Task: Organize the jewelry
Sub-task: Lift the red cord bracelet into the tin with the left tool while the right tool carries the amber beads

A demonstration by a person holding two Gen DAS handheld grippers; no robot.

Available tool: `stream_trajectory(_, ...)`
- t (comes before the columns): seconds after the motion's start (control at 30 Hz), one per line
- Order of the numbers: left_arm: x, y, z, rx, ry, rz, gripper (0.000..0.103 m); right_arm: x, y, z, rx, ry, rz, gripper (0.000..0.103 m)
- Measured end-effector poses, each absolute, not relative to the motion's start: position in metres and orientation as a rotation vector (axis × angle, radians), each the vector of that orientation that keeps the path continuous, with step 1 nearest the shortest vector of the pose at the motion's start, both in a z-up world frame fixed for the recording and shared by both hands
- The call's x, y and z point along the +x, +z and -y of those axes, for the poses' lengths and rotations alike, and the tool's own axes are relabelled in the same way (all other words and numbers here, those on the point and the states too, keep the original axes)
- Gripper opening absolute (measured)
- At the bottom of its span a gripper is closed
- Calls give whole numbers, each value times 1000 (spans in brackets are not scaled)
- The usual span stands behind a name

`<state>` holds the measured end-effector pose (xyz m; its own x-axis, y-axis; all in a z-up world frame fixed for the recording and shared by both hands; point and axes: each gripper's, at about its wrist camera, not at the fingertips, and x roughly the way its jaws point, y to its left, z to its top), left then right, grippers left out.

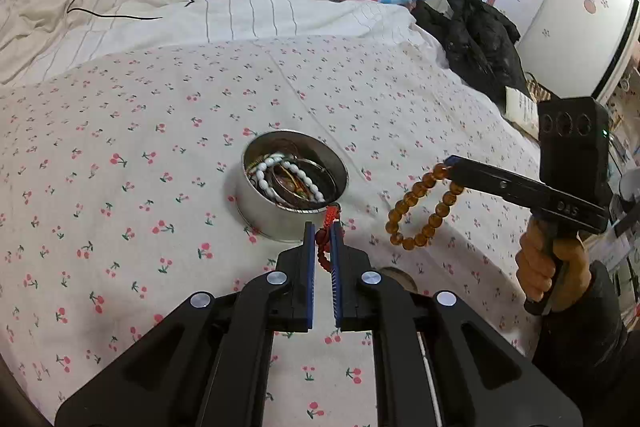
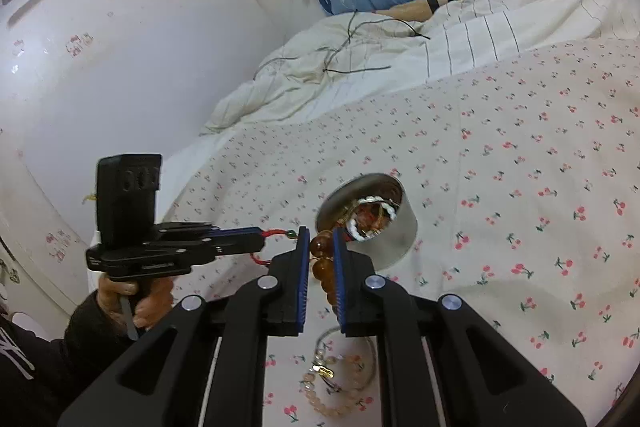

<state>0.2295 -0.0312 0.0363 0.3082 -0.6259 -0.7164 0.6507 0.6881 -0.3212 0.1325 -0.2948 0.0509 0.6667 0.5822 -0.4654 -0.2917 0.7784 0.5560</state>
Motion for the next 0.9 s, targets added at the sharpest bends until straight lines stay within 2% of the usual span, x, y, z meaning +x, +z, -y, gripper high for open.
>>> stream_trajectory(0.37,253,51,40,-3,-831,-903,6,155,71,298,520,550,-598,12)
stream_trajectory(0.9,280,42,58,-27,-825,-913,6,173,65,298,555,533,-612,12)
